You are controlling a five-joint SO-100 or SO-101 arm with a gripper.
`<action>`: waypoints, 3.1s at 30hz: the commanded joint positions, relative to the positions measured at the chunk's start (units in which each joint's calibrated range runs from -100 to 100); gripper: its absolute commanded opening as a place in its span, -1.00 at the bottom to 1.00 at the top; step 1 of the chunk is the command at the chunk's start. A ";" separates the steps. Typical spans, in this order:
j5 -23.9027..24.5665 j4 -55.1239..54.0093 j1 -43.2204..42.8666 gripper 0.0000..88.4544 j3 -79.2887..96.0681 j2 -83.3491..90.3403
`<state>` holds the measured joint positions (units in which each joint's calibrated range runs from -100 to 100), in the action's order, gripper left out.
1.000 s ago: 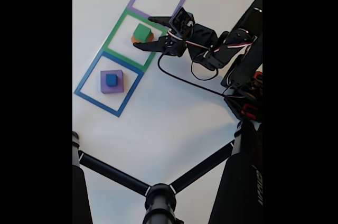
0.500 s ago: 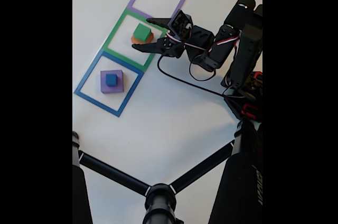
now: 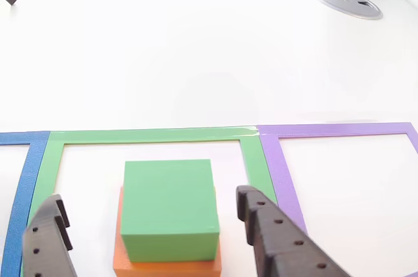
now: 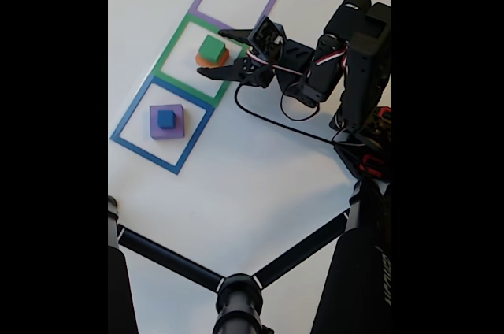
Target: Tower of hanoi
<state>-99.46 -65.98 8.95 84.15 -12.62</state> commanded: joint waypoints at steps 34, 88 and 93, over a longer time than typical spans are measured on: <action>-0.54 -1.47 -3.68 -0.84 0.12 1.76; -0.54 157.56 27.19 -0.86 -74.24 67.16; -0.54 141.53 28.82 -0.86 -54.97 71.44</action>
<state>-100.00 87.75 36.69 17.22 55.68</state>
